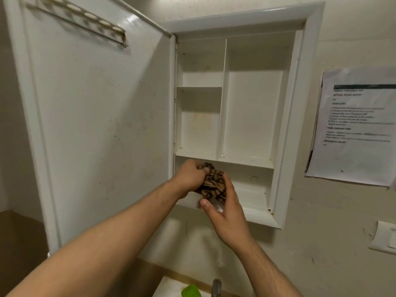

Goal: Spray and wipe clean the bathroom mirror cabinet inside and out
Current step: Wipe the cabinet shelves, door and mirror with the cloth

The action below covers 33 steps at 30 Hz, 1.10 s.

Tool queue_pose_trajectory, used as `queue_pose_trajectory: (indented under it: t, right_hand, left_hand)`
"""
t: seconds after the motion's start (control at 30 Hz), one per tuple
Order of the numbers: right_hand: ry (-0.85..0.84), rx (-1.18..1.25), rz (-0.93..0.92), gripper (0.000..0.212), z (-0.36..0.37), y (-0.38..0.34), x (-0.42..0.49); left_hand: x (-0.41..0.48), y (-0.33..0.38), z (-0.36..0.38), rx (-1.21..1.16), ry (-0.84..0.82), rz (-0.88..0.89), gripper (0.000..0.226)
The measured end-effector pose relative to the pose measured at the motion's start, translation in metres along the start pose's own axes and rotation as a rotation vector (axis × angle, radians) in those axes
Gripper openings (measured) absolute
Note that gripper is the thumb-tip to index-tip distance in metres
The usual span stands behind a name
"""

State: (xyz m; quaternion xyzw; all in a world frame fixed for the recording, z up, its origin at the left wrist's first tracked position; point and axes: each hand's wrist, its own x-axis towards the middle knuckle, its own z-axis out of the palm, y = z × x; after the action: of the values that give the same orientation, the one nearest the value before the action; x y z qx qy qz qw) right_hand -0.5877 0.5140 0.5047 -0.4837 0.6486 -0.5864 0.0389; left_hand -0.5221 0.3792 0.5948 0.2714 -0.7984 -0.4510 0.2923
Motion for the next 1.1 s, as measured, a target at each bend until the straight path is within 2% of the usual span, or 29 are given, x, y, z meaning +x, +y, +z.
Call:
queue_pose_trajectory:
  t: [0.03,0.1,0.17,0.23,0.27,0.33,0.4,0.47,0.53,0.6,0.67,0.7,0.77,0.83,0.93,0.97,1.03,1.1]
  right_hand:
    - [0.012,0.032,-0.011,0.087,0.002,-0.006,0.005]
    - [0.078,0.068,-0.054,0.083,0.002,-0.018,0.015]
    - [0.170,0.031,-0.126,0.082,-0.006,-0.029,0.027]
    - [0.245,-0.043,-0.215,0.080,-0.020,-0.042,0.042]
    - [0.290,-0.079,-0.261,0.079,-0.029,-0.050,0.053]
    - [0.376,-0.130,-0.314,0.083,-0.050,-0.069,0.078]
    - [0.393,-0.215,-0.303,0.086,-0.073,-0.091,0.109]
    - [0.311,-0.387,-0.268,0.076,-0.097,-0.113,0.146]
    - [0.231,-0.585,-0.226,0.062,-0.117,-0.135,0.184]
    - [0.298,-0.732,-0.233,0.057,-0.130,-0.151,0.213]
    - [0.404,-0.869,-0.280,0.063,-0.129,-0.150,0.229]
    - [0.401,-0.941,-0.294,0.068,-0.120,-0.144,0.231]
    - [0.300,-1.157,-0.344,0.071,-0.093,-0.125,0.225]
    - [0.192,-1.236,-0.350,0.068,-0.069,-0.099,0.211]
    - [-0.069,-1.176,-0.207,0.070,-0.056,-0.070,0.183]
    - [-0.149,-1.126,-0.145,0.061,-0.053,-0.064,0.172]
    - [-0.200,-0.939,-0.049,0.033,-0.049,-0.059,0.152]
    - [-0.205,-0.811,-0.001,0.026,-0.053,-0.066,0.142]
  left_hand:
    - [-0.007,0.005,-0.003,-0.122,-0.088,0.010,0.022]
    - [-0.019,0.017,-0.009,-0.198,-0.230,0.093,0.027]
    - [-0.025,0.028,-0.014,-0.253,-0.273,0.177,0.040]
    - [-0.023,0.041,-0.016,-0.321,-0.173,0.232,0.046]
    - [-0.018,0.047,-0.016,-0.307,-0.053,0.272,0.043]
    - [-0.006,0.054,-0.015,-0.070,0.270,0.414,0.032]
    - [0.004,0.059,-0.014,0.302,0.434,0.590,0.027]
    - [0.016,0.064,-0.012,0.585,0.428,0.719,0.036]
    - [0.027,0.073,-0.008,0.768,0.444,0.754,0.041]
    - [0.036,0.080,-0.003,0.824,0.487,0.719,0.040]
    - [0.040,0.081,0.000,0.788,0.537,0.672,0.032]
    - [0.041,0.077,0.002,0.756,0.554,0.666,0.031]
    - [0.039,0.064,0.005,0.670,0.566,0.682,0.040]
    - [0.035,0.049,0.005,0.531,0.580,0.693,0.048]
    - [0.034,0.028,0.003,0.390,0.648,0.664,0.043]
    - [0.035,0.024,0.003,0.360,0.655,0.648,0.040]
    - [0.034,0.018,0.007,0.304,0.656,0.598,0.034]
    - [0.033,0.017,0.015,0.263,0.647,0.573,0.029]
